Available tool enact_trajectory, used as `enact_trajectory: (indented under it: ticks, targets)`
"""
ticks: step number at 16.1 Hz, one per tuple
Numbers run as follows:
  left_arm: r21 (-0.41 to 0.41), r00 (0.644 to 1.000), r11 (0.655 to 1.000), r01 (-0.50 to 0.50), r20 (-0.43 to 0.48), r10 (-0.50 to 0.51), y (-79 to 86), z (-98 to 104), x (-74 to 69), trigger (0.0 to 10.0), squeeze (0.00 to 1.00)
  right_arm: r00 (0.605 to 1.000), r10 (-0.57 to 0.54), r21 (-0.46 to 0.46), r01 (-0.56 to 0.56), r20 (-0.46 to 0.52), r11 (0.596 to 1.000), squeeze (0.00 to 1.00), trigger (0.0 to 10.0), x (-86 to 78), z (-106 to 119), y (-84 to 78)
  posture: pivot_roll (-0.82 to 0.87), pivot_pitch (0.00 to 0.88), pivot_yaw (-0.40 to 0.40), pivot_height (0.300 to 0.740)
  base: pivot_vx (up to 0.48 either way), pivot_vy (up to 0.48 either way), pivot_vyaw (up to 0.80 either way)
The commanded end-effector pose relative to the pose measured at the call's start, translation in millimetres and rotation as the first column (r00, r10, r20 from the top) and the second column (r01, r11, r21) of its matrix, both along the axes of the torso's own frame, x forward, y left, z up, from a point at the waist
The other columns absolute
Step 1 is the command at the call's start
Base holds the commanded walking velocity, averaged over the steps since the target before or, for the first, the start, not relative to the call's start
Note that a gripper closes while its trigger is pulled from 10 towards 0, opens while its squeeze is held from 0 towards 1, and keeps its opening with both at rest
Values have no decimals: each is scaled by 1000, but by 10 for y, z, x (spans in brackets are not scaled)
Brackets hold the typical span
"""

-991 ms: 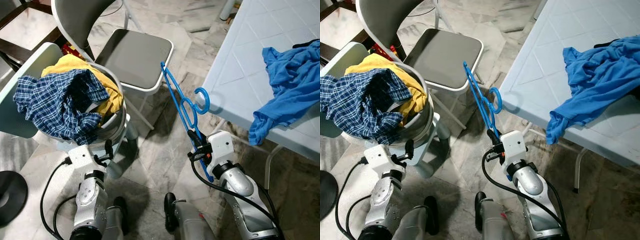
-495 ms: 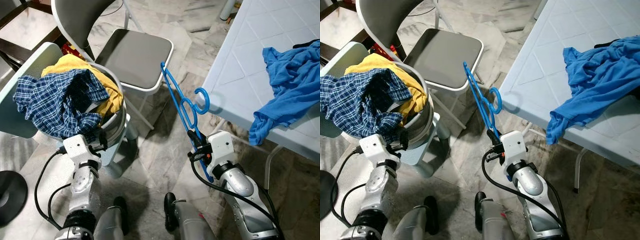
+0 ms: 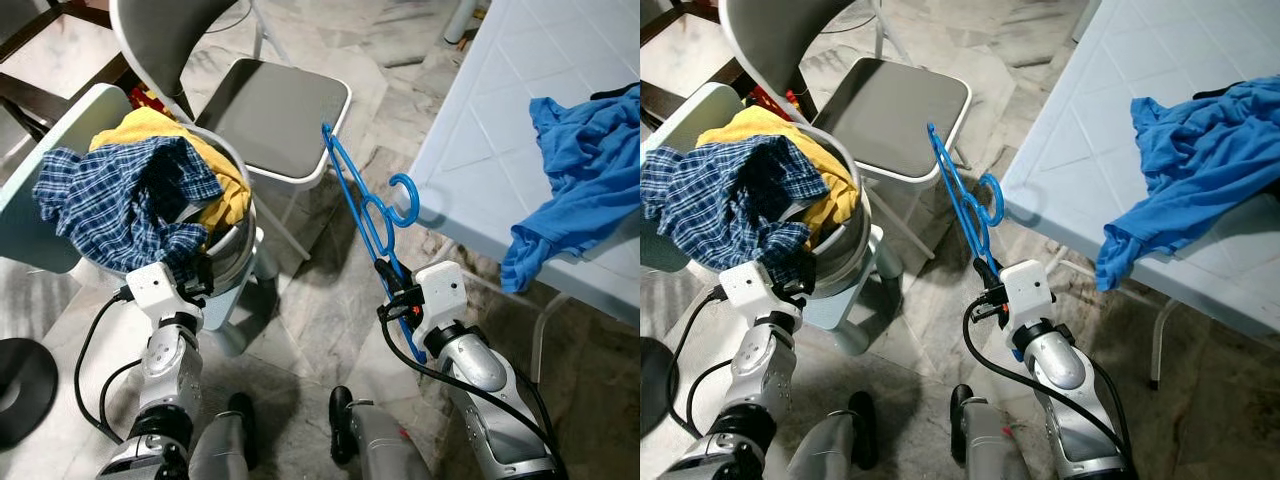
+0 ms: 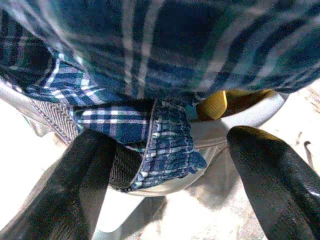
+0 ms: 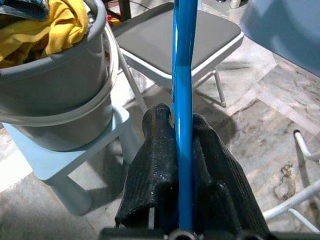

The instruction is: Hang hanger

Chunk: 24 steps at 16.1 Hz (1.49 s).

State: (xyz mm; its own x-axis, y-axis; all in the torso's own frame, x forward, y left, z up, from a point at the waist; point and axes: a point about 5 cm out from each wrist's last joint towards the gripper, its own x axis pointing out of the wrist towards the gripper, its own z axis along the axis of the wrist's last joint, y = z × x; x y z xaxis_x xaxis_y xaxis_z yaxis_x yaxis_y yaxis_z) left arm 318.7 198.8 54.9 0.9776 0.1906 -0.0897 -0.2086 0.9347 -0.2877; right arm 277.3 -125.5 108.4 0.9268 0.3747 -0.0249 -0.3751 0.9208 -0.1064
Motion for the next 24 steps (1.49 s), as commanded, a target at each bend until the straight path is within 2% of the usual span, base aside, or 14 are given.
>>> enact_trajectory:
  ticks: [1, 5, 10, 15, 19, 22, 24]
  targets:
    - [-10, 999, 1000, 26, -37, -26, -28, -86, -36, 0, 0, 1000, -7, -2, 7, -4, 1000, 0, 10000, -20, -15, -19, -232, 329, -69, 740, 0, 0, 0]
    - [-6, 999, 999, 34, -26, -34, -33, -92, -45, 0, 0, 1000, -9, -1, 9, -1, 1000, 0, 10000, -12, -14, -19, -225, 324, -66, 740, 0, 0, 0]
    - [27, 996, 995, 92, -19, -92, -131, -84, -42, 0, 0, 1000, -10, 0, 10, 6, 1000, 0, 10000, 16, -6, -6, -217, 318, -59, 740, 0, 0, 0]
    - [112, 984, 977, 179, -43, -175, -268, -146, -167, 0, 0, 1000, -18, 8, 18, 8, 1000, 0, 10000, 23, -18, 13, -206, 308, -42, 740, 0, 0, 0]
    - [149, 975, 964, 218, -73, -209, -268, -179, -280, 0, 0, 1000, -19, 16, 18, 12, 1000, 0, 10000, 58, -21, 40, -183, 300, -36, 740, 0, 0, 0]
    - [168, 972, 958, 232, -80, -222, -228, -148, -289, 0, 0, 1000, -19, 18, 18, 15, 1000, 0, 10000, 83, -20, 45, -175, 295, -31, 740, 0, 0, 0]
    - [210, 965, 942, 263, -55, -258, -208, -61, -264, 0, 0, 1000, -21, 21, 21, 19, 1000, 0, 10000, 93, -21, 50, -174, 291, -26, 740, 0, 0, 0]
